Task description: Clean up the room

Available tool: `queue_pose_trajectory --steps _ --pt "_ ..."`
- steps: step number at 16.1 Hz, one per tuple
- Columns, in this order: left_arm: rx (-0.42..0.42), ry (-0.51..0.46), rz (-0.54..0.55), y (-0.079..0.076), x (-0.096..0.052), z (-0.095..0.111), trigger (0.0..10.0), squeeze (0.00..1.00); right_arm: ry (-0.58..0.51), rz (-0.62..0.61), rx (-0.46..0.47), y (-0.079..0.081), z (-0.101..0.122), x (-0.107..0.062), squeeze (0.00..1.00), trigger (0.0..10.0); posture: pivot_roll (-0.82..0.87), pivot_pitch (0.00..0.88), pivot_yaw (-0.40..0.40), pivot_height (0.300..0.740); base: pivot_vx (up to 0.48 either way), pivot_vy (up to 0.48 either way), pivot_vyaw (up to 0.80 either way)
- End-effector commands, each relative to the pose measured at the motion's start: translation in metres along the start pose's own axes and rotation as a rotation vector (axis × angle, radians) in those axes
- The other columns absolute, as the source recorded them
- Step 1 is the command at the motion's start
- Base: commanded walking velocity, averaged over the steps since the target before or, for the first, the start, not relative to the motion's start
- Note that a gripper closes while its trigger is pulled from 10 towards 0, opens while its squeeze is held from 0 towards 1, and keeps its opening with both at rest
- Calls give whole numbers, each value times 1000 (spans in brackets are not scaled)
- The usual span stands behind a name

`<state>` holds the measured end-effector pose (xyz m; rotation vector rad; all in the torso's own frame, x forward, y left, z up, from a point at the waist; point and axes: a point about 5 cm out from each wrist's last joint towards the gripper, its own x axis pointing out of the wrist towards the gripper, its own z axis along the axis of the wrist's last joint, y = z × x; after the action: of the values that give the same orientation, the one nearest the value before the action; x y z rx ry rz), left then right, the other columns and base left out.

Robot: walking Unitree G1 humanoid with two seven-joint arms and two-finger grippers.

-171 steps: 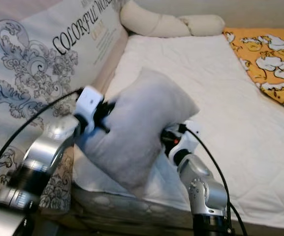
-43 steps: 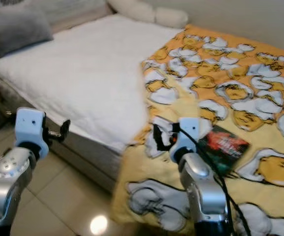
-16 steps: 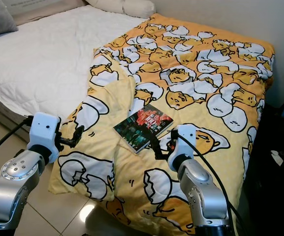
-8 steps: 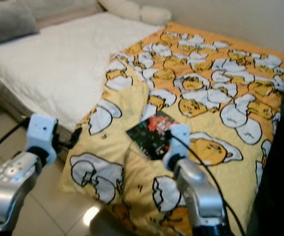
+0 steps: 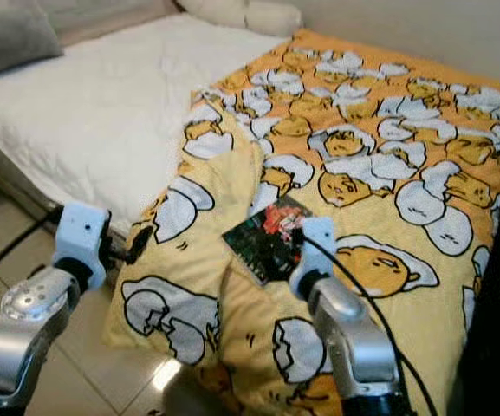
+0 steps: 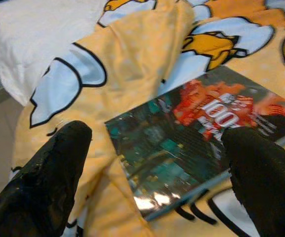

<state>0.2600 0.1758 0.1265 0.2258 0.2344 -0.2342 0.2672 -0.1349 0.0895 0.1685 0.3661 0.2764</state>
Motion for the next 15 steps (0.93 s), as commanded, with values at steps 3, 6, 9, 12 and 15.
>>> queue_pose_trajectory --steps 3,6,9,12,15 --pt "20 12 -75 -7 -2 -1 10000 569 1 -6 44 0 0 -2 769 10000 -120 0 -14 740 0 0 0" --pt "-7 7 -141 -12 -3 0 10000 600 51 -88 104 -10 -10 7 1000 10000 -103 0 -29 740 0 0 0" --pt "20 26 -365 -27 0 -5 10000 600 130 -91 167 -14 -19 35 1000 10000 -89 0 -34 740 0 0 0" --pt "35 83 -613 -37 -6 -13 10000 604 162 -128 367 -19 -23 65 1000 10000 -84 0 -16 740 0 0 0" --pt "62 120 -719 -39 -13 -17 10000 604 183 -140 425 -22 -28 70 1000 10000 -68 0 -20 740 0 0 0"
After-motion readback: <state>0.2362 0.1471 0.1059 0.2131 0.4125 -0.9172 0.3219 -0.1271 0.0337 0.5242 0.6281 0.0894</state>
